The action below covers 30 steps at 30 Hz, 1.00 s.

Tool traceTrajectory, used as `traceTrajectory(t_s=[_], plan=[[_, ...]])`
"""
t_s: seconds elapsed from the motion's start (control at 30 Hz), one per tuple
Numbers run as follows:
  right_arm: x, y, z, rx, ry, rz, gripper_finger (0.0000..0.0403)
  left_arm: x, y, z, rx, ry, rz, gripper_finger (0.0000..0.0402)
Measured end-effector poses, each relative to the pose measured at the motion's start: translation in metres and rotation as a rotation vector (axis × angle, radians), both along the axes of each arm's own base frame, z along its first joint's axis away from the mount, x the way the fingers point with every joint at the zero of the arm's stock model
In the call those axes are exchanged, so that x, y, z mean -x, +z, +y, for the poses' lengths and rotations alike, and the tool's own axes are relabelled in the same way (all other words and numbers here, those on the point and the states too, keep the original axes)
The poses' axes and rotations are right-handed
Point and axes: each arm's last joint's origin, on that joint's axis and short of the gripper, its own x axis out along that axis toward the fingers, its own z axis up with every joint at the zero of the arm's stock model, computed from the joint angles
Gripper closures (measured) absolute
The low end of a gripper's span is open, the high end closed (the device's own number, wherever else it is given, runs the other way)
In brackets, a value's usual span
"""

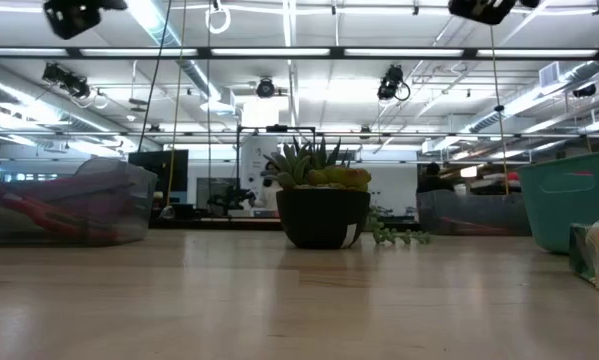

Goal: Sort crayons/erasers/pens/pencils in bins
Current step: Put the yellow crayon box into the middle left black bin

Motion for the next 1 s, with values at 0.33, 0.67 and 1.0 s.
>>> traceTrajectory(t_s=[0.33, 0.67, 1.0], plan=[[0.03, -0.004, 0.04, 0.133, 0.079, 0.06, 0.0213, -0.101, -0.02, -0.033, 0.12, 0.149, -0.205, 0.0274], [0.07, 0.021, 0.035, 0.191, -0.191, 0.033, 0.0214, -0.22, -0.033, -0.066, 0.243, 0.055, -0.025, 0.0269], [0.132, 0.07, -0.002, 0.01, -0.361, -0.192, 0.0215, -0.312, -0.078, -0.062, 0.513, 0.041, 0.189, 0.0243]])
